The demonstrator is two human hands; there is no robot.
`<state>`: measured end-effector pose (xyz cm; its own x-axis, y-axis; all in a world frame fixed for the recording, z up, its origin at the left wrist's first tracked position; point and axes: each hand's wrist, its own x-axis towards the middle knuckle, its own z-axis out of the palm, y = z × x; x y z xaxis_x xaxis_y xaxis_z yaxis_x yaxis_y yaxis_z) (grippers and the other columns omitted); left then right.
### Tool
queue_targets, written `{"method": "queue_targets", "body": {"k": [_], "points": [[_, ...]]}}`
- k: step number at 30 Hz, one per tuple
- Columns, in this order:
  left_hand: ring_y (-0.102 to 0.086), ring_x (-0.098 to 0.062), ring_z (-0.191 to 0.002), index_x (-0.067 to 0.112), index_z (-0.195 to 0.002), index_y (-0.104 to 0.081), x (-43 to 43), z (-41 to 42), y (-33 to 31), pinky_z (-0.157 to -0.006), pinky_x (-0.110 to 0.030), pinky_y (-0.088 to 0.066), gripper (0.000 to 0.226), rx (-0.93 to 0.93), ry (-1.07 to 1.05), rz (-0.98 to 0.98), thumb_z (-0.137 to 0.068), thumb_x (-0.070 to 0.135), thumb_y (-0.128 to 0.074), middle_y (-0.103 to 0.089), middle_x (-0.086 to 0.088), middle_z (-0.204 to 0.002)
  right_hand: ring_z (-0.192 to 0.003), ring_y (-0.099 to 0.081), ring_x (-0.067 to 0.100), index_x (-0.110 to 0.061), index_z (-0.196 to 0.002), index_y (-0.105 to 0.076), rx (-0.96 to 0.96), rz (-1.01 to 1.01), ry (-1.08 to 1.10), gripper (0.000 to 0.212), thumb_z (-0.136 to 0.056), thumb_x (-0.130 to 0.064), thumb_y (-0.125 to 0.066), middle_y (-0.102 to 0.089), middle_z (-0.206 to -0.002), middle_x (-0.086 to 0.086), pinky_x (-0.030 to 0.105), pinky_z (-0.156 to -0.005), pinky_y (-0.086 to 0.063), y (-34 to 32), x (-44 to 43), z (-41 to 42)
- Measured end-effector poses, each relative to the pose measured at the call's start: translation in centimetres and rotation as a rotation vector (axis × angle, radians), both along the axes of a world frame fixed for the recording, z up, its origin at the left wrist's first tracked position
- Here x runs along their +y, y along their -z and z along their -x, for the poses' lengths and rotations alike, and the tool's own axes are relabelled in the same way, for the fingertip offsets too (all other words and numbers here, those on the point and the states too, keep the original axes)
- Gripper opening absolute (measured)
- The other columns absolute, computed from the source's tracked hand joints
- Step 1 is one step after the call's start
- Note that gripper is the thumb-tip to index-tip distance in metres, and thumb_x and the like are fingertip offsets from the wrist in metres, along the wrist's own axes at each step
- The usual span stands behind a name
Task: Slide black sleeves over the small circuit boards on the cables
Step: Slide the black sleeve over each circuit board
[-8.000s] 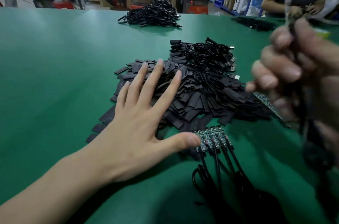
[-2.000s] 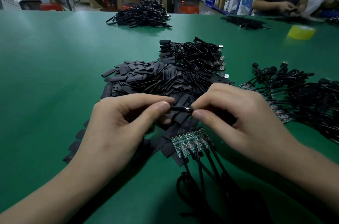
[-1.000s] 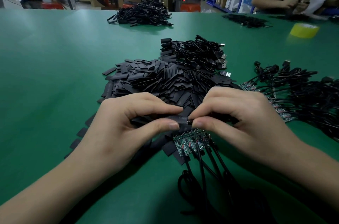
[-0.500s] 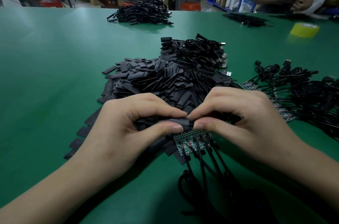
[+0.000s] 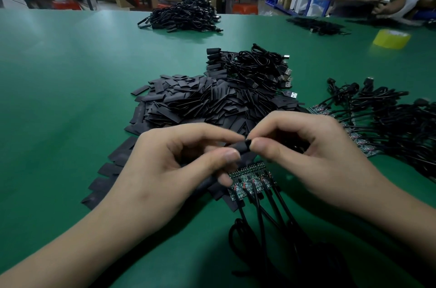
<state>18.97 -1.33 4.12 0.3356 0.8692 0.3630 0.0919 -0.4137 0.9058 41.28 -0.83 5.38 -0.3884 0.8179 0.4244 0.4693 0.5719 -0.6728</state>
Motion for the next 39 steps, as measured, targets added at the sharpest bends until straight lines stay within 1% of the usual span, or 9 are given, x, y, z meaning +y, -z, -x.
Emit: {"method": "queue_targets", "body": {"k": [3,6,8,10,13,19,24,29,39], "points": [[-0.075,-0.014,-0.075,0.031,-0.108,-0.078,-0.2,0.1,-0.3,-0.071,-0.019,-0.057,0.025,-0.041,0.067,0.07,-0.083,0.031,-0.08,-0.078,-0.003,-0.086,-0.063,-0.058,-0.001,-0.025,-0.088,-0.073,0.08,0.107,-0.038,0.006,-0.091,-0.024,-0.068,-0.064,-0.068,-0.019,0.006,-0.062,-0.039,-0.2,0.1,0.0],[-0.076,-0.016,-0.087,0.031,-0.117,-0.075,-0.2,0.5,-0.5,-0.078,-0.022,-0.058,0.037,-0.088,0.194,0.176,-0.08,0.024,-0.074,-0.079,-0.005,-0.098,-0.058,-0.056,-0.004,-0.016,-0.088,-0.073,0.191,0.221,-0.111,0.01,-0.09,-0.024,-0.068,-0.062,-0.063,-0.019,0.004,-0.059,-0.039,-0.5,0.2,0.0],[-0.076,-0.018,-0.093,0.027,-0.122,-0.072,0.0,0.8,-0.6,-0.082,-0.02,-0.056,0.04,-0.122,0.284,0.254,-0.082,0.021,-0.074,-0.078,-0.007,-0.103,-0.058,-0.052,-0.003,-0.016,-0.086,-0.073,0.245,0.286,-0.106,0.011,-0.087,-0.027,-0.069,-0.063,-0.065,-0.013,0.008,-0.057,-0.038,-0.6,0.2,-0.1],[-0.075,-0.02,-0.098,0.026,-0.124,-0.071,0.1,1.0,-0.7,-0.084,-0.022,-0.056,0.044,-0.142,0.352,0.312,-0.081,0.032,-0.079,-0.077,-0.008,-0.108,-0.058,-0.046,0.009,-0.018,-0.085,-0.074,0.247,0.336,-0.092,0.012,-0.085,-0.029,-0.069,-0.06,-0.066,-0.008,0.017,-0.054,-0.034,-0.6,0.2,-0.2],[-0.075,-0.021,-0.097,0.023,-0.125,-0.072,0.3,1.2,-0.7,-0.081,-0.019,-0.055,0.05,-0.179,0.429,0.381,-0.078,0.039,-0.08,-0.077,-0.01,-0.109,-0.057,-0.042,0.01,-0.021,-0.081,-0.075,0.257,0.406,-0.129,0.009,-0.085,-0.027,-0.069,-0.056,-0.061,-0.01,0.018,-0.052,-0.033,-1.0,0.0,-0.2],[-0.075,-0.022,-0.097,0.02,-0.114,-0.077,0.3,0.9,-0.4,-0.085,-0.024,-0.057,0.049,-0.207,0.415,0.413,-0.067,0.027,-0.088,-0.077,-0.014,-0.105,-0.059,-0.046,0.007,-0.022,-0.08,-0.077,0.215,0.446,-0.159,0.013,-0.08,-0.035,-0.074,-0.058,-0.062,-0.006,0.016,-0.054,-0.036,-1.2,0.1,-0.3],[-0.075,-0.018,-0.096,0.023,-0.111,-0.078,0.3,0.7,-0.3,-0.082,-0.02,-0.056,0.053,-0.168,0.382,0.398,-0.061,0.013,-0.089,-0.078,-0.014,-0.1,-0.059,-0.046,0.005,-0.025,-0.074,-0.077,0.228,0.436,-0.156,0.005,-0.077,-0.026,-0.074,-0.057,-0.061,-0.005,0.013,-0.054,-0.036,-1.2,0.1,-0.2],[-0.075,-0.018,-0.097,0.022,-0.113,-0.078,0.3,0.6,-0.5,-0.083,-0.02,-0.056,0.05,-0.188,0.409,0.406,-0.064,0.027,-0.087,-0.078,-0.013,-0.101,-0.058,-0.047,0.001,-0.025,-0.073,-0.077,0.248,0.441,-0.181,0.005,-0.076,-0.028,-0.078,-0.059,-0.061,-0.006,0.01,-0.055,-0.037,-1.2,0.1,-0.2],[-0.075,-0.017,-0.097,0.019,-0.115,-0.076,0.4,0.6,-0.5,-0.084,-0.02,-0.056,0.053,-0.204,0.432,0.436,-0.065,0.032,-0.088,-0.077,-0.014,-0.102,-0.058,-0.048,-0.002,-0.027,-0.073,-0.077,0.248,0.433,-0.206,0.009,-0.075,-0.036,-0.077,-0.06,-0.06,-0.007,0.009,-0.055,-0.037,-1.2,0.1,-0.2]]}}
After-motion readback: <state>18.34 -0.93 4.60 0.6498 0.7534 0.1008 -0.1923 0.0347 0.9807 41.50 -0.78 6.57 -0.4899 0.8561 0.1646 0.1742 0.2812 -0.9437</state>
